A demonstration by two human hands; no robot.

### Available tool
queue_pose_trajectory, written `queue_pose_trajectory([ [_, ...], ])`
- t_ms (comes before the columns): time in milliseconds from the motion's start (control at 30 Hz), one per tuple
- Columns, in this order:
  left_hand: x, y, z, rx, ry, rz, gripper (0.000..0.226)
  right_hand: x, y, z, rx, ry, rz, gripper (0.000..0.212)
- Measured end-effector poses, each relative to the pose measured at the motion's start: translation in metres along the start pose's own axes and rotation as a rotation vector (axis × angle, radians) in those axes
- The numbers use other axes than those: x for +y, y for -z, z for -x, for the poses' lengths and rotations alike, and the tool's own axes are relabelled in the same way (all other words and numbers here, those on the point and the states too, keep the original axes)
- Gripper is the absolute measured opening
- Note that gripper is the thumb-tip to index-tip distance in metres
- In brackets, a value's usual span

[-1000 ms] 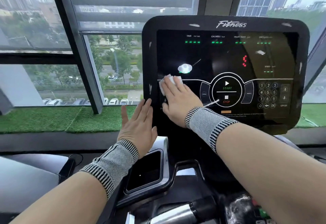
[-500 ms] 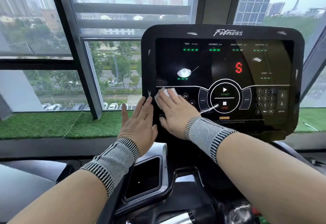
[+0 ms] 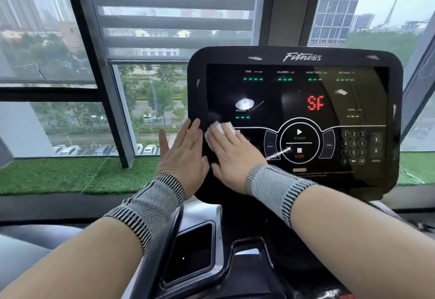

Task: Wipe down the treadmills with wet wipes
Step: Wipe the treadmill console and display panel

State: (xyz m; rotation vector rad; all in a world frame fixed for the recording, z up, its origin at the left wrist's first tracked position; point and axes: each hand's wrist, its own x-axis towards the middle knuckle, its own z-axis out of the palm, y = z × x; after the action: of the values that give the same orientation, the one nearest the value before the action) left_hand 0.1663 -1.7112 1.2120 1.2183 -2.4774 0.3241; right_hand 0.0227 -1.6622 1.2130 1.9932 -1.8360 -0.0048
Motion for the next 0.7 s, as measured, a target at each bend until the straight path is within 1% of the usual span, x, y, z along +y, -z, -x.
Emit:
queue_pose_trajectory([
  [100,-0.003,0.001,-0.004,-0.009,0.009,0.0,0.064,-0.002,-0.012,0.014,-0.038,0.036,0.032,0.072],
  [300,-0.003,0.004,-0.012,0.016,-0.011,-0.005,0.065,0.016,0.015,-0.035,0.067,-0.075,-0.008,0.076],
  [433,-0.004,0.011,-0.022,0.036,-0.008,0.02,0.063,0.007,-0.002,-0.01,0.032,-0.01,0.022,0.076],
  [500,-0.006,0.014,-0.029,0.04,-0.006,0.01,0.061,0.008,-0.007,-0.004,0.016,-0.01,0.009,0.075],
  [600,-0.008,0.018,-0.037,0.04,-0.016,-0.01,0.062,0.017,0.009,-0.026,0.074,-0.04,-0.008,0.073],
  [700,-0.007,0.019,-0.041,0.05,-0.029,-0.001,0.063,0.021,0.021,-0.039,0.087,-0.075,-0.018,0.07],
])
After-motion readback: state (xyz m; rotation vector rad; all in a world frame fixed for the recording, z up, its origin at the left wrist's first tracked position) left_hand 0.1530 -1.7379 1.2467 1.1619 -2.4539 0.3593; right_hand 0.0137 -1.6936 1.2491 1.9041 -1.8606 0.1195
